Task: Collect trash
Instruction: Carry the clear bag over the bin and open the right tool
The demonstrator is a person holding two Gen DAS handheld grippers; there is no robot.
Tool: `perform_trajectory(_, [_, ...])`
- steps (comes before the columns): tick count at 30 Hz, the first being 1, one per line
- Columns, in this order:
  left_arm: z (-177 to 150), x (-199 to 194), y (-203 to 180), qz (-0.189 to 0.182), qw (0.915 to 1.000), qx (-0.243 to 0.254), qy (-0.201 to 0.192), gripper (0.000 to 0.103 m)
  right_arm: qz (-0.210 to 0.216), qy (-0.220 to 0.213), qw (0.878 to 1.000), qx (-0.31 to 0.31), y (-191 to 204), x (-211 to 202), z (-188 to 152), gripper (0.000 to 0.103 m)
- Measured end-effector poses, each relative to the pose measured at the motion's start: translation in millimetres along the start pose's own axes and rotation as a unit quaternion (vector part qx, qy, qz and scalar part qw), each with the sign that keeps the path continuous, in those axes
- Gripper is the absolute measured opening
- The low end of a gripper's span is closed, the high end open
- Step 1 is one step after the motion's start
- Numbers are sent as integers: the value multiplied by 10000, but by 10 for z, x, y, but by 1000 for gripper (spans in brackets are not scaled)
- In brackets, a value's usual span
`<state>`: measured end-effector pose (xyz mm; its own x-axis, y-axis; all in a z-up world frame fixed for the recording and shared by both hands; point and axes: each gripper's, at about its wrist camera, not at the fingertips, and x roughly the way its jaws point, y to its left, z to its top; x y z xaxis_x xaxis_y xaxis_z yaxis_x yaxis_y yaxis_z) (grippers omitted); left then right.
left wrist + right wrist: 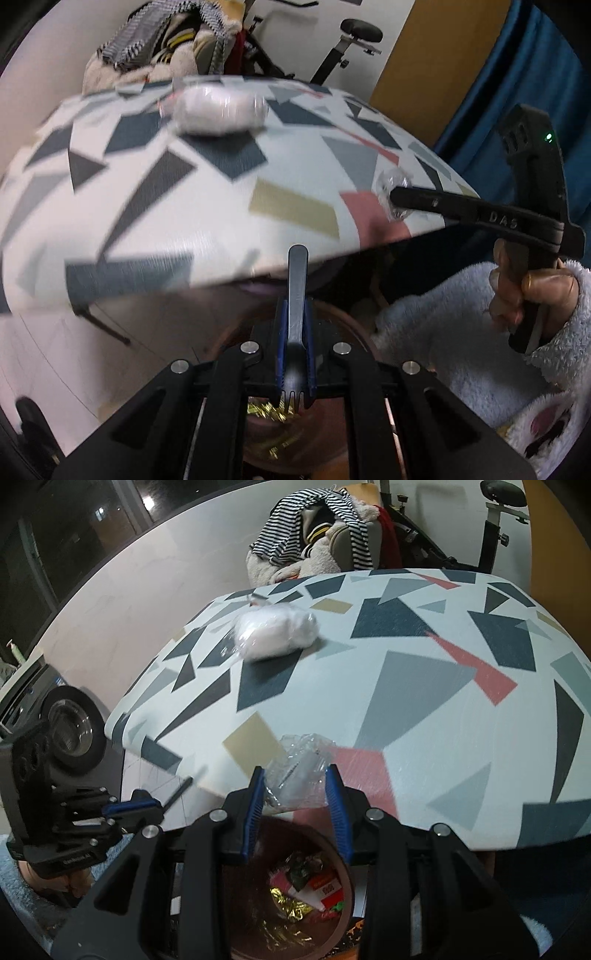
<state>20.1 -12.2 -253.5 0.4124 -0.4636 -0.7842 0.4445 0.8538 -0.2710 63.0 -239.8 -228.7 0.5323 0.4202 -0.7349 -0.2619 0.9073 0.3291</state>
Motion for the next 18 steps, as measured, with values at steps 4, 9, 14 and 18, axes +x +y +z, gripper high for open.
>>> perform_trajectory(4, [-149,130,-58,-76,9997,33,227,9,-15,44,10000,-42,38,-10,-73,36])
perform_trajectory(9, [-146,251,-55,-221,9992,15,335,11,-82,49,10000,-26,35,-21,-120,36])
perform_trajectory(14, [-56,164,-43,-166,9998,76,123,51,-99,149,9998,-86,55,15,-219,36])
perform_trajectory(18, [65,-82,98,164,9993,-204,-272,64,-110,281,9995,-65,61,86,-308,36])
